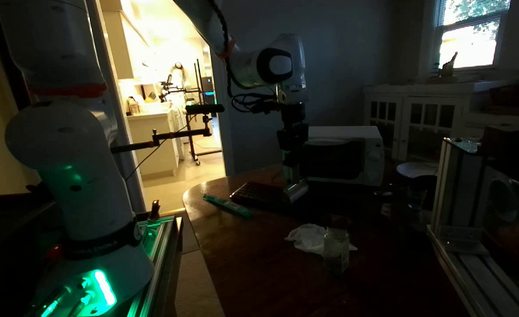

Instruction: Pick up the roller and then move it around on the keyboard

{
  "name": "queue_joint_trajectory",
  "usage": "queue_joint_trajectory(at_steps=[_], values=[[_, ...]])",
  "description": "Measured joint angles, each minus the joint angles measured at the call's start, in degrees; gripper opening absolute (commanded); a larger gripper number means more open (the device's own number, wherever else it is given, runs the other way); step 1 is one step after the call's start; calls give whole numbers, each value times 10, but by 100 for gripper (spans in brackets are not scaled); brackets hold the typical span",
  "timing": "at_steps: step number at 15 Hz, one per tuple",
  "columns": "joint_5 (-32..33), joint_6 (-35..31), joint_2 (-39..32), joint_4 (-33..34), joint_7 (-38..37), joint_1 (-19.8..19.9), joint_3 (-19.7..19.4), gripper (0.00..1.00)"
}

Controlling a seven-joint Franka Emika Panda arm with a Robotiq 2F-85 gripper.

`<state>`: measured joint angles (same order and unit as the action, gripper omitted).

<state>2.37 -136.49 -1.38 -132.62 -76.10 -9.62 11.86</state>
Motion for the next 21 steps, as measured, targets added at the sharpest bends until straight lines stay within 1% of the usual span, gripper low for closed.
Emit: queue_joint_trajectory(at_steps=[4,16,21], values=[[-7,-29,-2,-14,0,-1,0,33],[-45,-31,-1,-19,16,-16,2,33],[-80,-31,5,-28,35,-29,12,33]])
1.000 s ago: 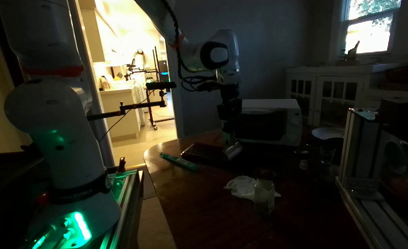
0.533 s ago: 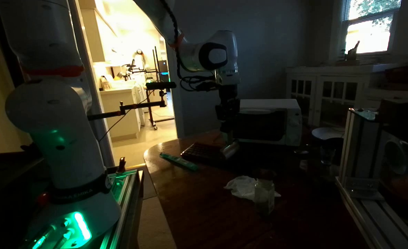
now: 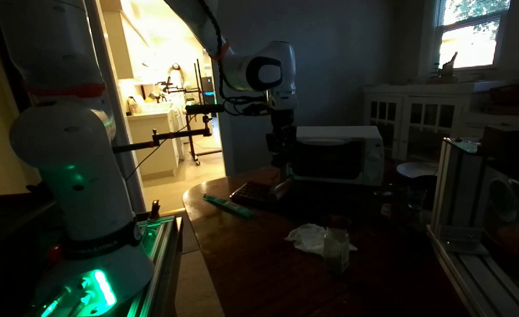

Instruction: Pick up the roller and then move it around on the keyboard

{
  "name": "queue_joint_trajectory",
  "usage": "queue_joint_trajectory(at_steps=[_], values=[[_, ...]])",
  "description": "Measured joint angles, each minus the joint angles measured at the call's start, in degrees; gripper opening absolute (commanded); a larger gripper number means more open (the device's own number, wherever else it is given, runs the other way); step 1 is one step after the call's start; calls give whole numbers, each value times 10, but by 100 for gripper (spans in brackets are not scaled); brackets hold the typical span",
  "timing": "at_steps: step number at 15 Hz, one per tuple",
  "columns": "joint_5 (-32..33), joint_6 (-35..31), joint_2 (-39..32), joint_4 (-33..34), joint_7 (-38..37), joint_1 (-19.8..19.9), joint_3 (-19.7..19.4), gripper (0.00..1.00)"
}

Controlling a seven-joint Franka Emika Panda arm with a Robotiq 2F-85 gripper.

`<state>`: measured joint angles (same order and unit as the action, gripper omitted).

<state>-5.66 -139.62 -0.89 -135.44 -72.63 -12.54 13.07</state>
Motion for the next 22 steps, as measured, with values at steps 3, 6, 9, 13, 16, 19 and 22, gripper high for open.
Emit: queue_joint_trajectory(at_steps=[3,6,9,13,16,19,22], values=[[-29,0,4,-7,15,-9,10,33],[-60,0,12,-16,34,-16,18,33],[-86,0,19,-25,52,-26,27,33],[-113,0,29,-35,69,-40,42,33],[-135,1,35,-43,80,-49,49,33],[-164,2,45,-49,95,-55,53,33],[-179,2,52,-58,103,-57,52,33]])
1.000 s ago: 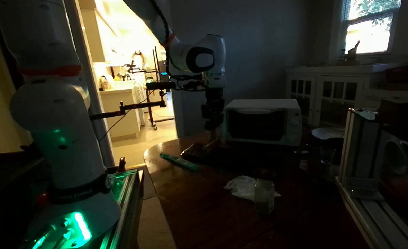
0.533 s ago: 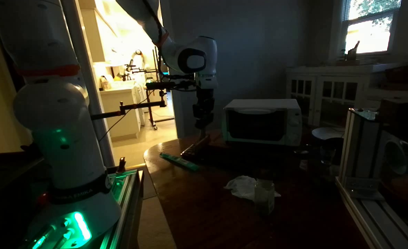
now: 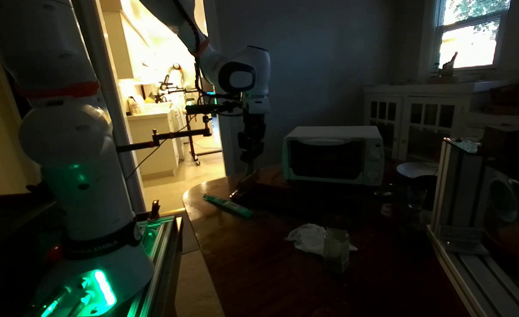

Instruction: Pick up the roller and then move it around on the keyboard

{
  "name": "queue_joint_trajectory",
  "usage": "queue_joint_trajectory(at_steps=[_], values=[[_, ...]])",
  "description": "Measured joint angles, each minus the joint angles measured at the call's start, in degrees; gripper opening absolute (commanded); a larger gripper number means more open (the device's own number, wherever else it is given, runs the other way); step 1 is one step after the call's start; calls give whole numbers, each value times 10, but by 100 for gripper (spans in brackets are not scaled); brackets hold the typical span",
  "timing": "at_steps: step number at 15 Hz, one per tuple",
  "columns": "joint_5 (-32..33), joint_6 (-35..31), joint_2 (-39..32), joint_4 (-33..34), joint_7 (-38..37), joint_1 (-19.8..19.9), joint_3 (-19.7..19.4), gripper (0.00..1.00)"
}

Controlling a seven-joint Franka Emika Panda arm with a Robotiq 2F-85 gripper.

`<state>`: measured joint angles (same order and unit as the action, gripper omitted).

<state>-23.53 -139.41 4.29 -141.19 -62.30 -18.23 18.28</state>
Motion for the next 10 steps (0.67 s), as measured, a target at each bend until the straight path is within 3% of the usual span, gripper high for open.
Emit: queue_joint_trajectory(at_steps=[10], values=[[-8,0,2,-19,22,11,-16,33]])
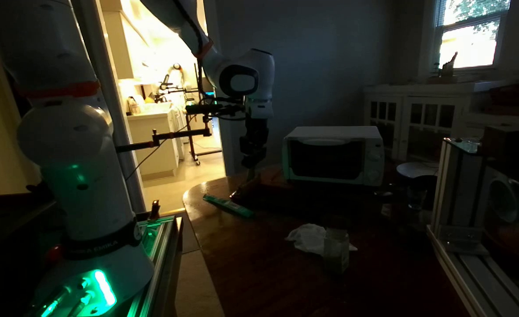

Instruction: Pick up the roller and then move it around on the keyboard

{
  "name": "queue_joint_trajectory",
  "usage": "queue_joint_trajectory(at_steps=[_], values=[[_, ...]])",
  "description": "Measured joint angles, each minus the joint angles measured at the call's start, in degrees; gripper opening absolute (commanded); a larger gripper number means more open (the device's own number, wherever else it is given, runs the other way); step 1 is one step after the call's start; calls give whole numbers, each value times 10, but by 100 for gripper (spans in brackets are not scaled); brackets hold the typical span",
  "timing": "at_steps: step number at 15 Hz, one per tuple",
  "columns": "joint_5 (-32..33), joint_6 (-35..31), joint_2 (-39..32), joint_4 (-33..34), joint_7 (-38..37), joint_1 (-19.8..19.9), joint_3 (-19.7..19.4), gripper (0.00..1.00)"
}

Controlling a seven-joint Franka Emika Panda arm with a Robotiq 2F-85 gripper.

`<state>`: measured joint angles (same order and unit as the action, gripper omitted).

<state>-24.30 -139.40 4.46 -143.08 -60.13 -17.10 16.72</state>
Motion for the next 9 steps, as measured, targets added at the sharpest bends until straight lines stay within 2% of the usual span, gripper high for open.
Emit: queue_joint_trajectory(at_steps=[9], values=[[6,1,-2,0,28,30,-27,33]])
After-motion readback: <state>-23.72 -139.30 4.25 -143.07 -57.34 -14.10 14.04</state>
